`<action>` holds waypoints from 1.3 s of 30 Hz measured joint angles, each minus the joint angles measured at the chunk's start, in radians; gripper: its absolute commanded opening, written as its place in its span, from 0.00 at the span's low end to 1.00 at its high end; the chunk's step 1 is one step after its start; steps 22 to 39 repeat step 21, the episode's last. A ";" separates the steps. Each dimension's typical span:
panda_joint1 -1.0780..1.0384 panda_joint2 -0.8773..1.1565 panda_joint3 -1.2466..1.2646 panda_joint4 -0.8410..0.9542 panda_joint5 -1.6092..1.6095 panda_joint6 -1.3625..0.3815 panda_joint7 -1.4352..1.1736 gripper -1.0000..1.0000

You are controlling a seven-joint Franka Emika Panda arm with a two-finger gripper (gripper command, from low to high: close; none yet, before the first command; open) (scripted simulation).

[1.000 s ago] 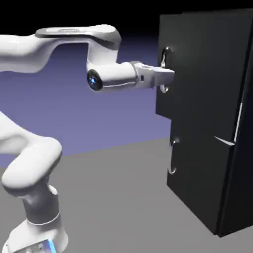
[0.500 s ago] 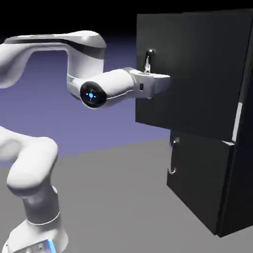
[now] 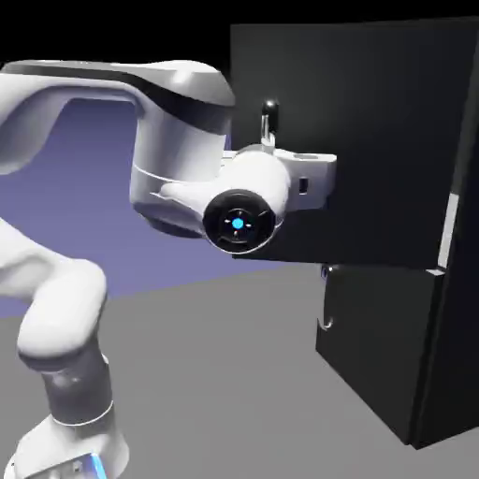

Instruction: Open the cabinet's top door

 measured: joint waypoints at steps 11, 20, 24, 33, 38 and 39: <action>0.228 0.366 -0.364 0.364 -0.077 -0.477 -0.123 0.00; 0.244 0.692 -0.527 0.581 -0.005 -0.818 -0.267 0.00; 0.225 0.729 -0.525 0.604 0.005 -0.854 -0.284 0.00; 0.225 0.729 -0.525 0.604 0.005 -0.854 -0.284 0.00; 0.225 0.729 -0.525 0.604 0.005 -0.854 -0.284 0.00; 0.225 0.729 -0.525 0.604 0.005 -0.854 -0.284 0.00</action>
